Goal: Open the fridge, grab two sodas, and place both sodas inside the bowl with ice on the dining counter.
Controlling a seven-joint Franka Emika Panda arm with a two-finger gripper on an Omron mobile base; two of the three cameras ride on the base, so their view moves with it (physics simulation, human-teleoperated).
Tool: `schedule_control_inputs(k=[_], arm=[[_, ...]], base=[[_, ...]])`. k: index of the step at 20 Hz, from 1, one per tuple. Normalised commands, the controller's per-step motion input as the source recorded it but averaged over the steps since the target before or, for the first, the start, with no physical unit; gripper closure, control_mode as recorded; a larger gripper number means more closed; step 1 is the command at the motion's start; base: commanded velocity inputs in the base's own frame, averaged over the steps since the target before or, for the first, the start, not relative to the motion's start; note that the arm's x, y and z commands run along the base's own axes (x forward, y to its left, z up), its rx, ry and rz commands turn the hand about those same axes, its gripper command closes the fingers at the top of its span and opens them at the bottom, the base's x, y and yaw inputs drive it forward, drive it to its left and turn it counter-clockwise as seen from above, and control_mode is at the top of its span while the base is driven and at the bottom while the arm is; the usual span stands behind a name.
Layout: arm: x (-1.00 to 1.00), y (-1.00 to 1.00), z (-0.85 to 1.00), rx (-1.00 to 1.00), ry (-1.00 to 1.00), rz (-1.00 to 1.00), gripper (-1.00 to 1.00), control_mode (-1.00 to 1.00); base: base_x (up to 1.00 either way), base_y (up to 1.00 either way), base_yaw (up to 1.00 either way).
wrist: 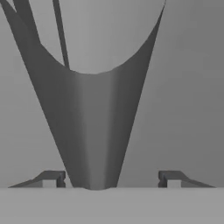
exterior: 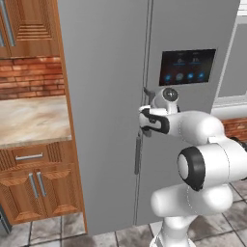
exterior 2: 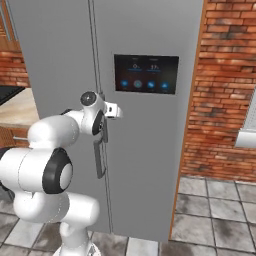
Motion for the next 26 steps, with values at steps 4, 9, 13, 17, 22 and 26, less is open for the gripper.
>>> schedule_control_inputs(k=[4,9,13,17,22,26], arm=[[0.18,0.0,-0.02,0.0,0.04,0.0,1.0,-1.0],[-0.23,-0.13,-0.02,0.01,0.04,-0.08,1.0,-1.0],[-0.79,-0.35,0.0,0.04,0.0,-0.12,1.0,-1.0],[-0.99,-0.38,0.0,0.03,0.0,-0.11,1.0,-1.0],[-1.0,-0.54,0.0,0.04,0.0,-0.05,1.0,-1.0],[-1.0,-0.65,0.0,0.07,0.03,-0.01,1.0,-1.0]], base=[[0.0,0.0,0.0],[0.0,0.0,0.0],[0.0,0.0,0.0],[0.0,0.0,0.0],[0.0,0.0,0.0],[0.0,0.0,0.0]])
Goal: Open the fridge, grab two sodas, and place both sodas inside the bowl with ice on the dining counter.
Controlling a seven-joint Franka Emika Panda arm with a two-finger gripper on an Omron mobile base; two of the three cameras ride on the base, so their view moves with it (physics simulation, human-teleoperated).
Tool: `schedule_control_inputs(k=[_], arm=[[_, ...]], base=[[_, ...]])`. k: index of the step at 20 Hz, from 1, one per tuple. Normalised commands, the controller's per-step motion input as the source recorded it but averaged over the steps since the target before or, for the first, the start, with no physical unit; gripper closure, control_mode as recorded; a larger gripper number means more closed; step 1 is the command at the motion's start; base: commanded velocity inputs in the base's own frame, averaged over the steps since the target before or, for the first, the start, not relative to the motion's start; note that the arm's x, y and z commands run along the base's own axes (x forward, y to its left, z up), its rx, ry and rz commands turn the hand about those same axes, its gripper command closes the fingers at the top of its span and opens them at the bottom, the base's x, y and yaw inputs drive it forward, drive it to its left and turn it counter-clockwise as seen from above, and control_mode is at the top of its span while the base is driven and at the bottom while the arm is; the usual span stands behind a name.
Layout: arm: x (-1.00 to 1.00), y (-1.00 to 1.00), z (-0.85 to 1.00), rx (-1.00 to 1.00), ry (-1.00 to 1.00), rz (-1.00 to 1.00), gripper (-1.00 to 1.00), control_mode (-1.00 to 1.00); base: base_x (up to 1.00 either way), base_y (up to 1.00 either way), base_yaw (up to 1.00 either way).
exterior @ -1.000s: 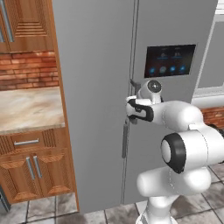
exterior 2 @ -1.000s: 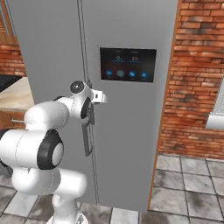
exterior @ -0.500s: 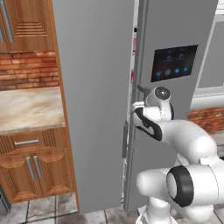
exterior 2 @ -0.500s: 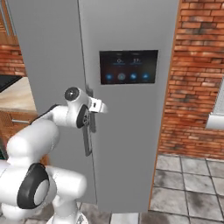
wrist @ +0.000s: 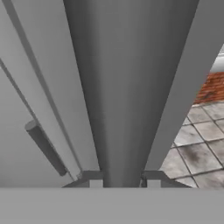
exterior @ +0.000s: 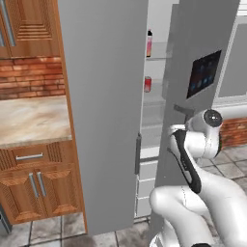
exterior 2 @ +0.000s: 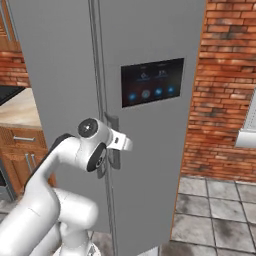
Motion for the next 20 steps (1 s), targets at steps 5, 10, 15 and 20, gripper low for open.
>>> schedule_control_inputs(k=[5,10,15,20], arm=[[-0.83,-0.5,0.0,0.07,0.07,-0.01,-1.0,-1.0],[-0.99,-0.08,0.04,0.01,-0.02,0.0,-1.0,-1.0],[-1.0,0.33,0.16,-0.1,-0.05,0.0,-1.0,-1.0],[-0.65,0.86,0.28,-0.2,0.0,0.07,-1.0,-1.0]], base=[[0.0,0.0,0.0],[0.0,0.0,0.0],[0.0,0.0,0.0],[0.0,0.0,0.0]])
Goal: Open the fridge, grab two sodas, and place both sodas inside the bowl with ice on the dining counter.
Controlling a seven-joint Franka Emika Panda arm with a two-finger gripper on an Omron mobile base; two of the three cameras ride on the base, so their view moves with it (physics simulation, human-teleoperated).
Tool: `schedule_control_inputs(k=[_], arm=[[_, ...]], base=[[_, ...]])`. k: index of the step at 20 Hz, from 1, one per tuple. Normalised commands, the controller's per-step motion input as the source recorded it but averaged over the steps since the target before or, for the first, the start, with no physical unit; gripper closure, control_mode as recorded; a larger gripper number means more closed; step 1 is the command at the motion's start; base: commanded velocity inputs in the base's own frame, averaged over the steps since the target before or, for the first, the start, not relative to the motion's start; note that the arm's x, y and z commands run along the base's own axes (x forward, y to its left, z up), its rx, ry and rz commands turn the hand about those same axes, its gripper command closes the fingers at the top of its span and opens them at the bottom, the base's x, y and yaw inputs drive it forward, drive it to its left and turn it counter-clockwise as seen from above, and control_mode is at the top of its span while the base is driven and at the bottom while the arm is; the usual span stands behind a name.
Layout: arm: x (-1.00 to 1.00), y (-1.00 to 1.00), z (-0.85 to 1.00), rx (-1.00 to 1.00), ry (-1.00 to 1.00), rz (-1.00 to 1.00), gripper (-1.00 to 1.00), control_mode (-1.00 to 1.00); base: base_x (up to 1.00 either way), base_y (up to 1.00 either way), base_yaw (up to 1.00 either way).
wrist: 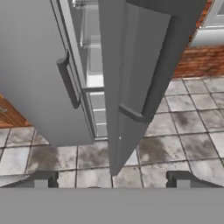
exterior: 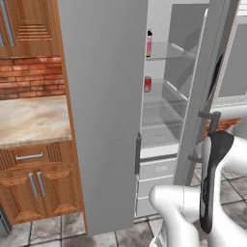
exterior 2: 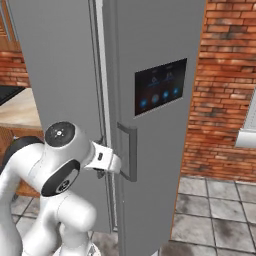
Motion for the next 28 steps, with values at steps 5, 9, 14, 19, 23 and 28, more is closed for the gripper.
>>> schedule_control_inputs(k=[5,9,14,19,23,28], arm=[[-0.13,1.0,0.03,-0.22,0.06,0.18,-1.0,-1.0],[0.69,0.84,0.0,-0.14,0.18,0.12,-1.0,-1.0],[1.0,0.42,-0.13,-0.06,0.26,0.07,-1.0,-1.0],[1.0,0.03,-0.13,-0.02,0.17,0.06,-1.0,-1.0],[1.0,-0.09,-0.3,-0.09,0.03,0.0,-1.0,-1.0],[0.81,-0.11,-0.46,-0.14,0.0,-0.01,-1.0,-1.0]], base=[[0.0,0.0,0.0],[0.0,0.0,0.0],[0.0,0.0,0.0],[0.0,0.0,0.0],[0.0,0.0,0.0],[0.0,0.0,0.0]])
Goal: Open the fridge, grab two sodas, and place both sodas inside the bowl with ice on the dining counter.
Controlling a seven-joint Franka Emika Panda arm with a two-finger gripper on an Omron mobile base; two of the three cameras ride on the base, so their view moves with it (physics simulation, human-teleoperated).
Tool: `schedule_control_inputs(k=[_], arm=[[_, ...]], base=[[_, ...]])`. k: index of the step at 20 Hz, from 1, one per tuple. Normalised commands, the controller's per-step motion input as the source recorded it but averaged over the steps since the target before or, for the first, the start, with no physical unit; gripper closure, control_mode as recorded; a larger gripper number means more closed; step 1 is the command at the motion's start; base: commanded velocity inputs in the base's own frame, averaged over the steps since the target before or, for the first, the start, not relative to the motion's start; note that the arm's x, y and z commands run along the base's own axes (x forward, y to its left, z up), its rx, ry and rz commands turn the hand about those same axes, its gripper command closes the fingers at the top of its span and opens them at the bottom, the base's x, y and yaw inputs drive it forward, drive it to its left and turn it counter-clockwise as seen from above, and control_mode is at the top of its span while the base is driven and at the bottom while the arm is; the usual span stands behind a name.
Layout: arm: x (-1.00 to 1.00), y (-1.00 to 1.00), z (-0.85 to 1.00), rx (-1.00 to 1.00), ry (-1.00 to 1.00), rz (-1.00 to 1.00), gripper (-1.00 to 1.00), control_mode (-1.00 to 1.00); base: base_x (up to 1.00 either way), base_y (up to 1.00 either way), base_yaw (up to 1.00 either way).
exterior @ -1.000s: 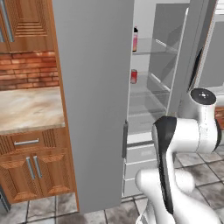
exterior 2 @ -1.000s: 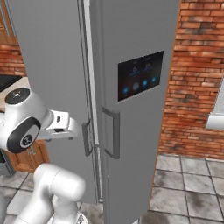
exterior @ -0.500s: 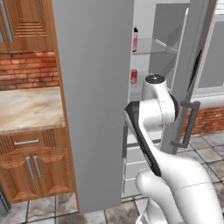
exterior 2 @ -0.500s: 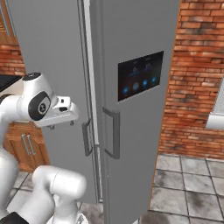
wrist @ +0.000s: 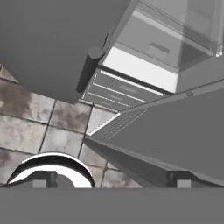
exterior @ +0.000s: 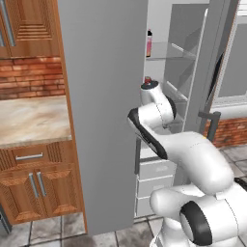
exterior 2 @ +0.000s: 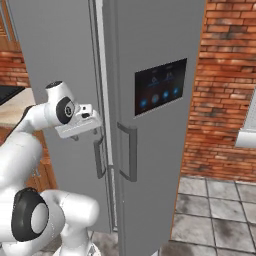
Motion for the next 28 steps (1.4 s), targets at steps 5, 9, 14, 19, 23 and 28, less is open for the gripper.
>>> schedule_control_inputs(k=[5,9,14,19,23,28], arm=[[0.47,-0.3,-0.48,-0.17,0.0,-0.03,-1.0,-1.0],[0.08,-0.51,-0.3,-0.12,0.0,-0.05,-1.0,-1.0],[0.0,-0.62,-0.09,-0.07,0.0,-0.06,-1.0,-1.0],[-0.01,-0.63,-0.01,-0.05,0.0,-0.07,-1.0,-1.0],[-0.15,-0.69,0.0,-0.02,0.0,-0.1,-1.0,-1.0],[-0.4,-0.68,0.0,0.0,0.0,-0.12,-1.0,-1.0]], base=[[0.0,0.0,0.0],[0.0,0.0,0.0],[0.0,0.0,0.0],[0.0,0.0,0.0],[0.0,0.0,0.0],[0.0,0.0,0.0]])
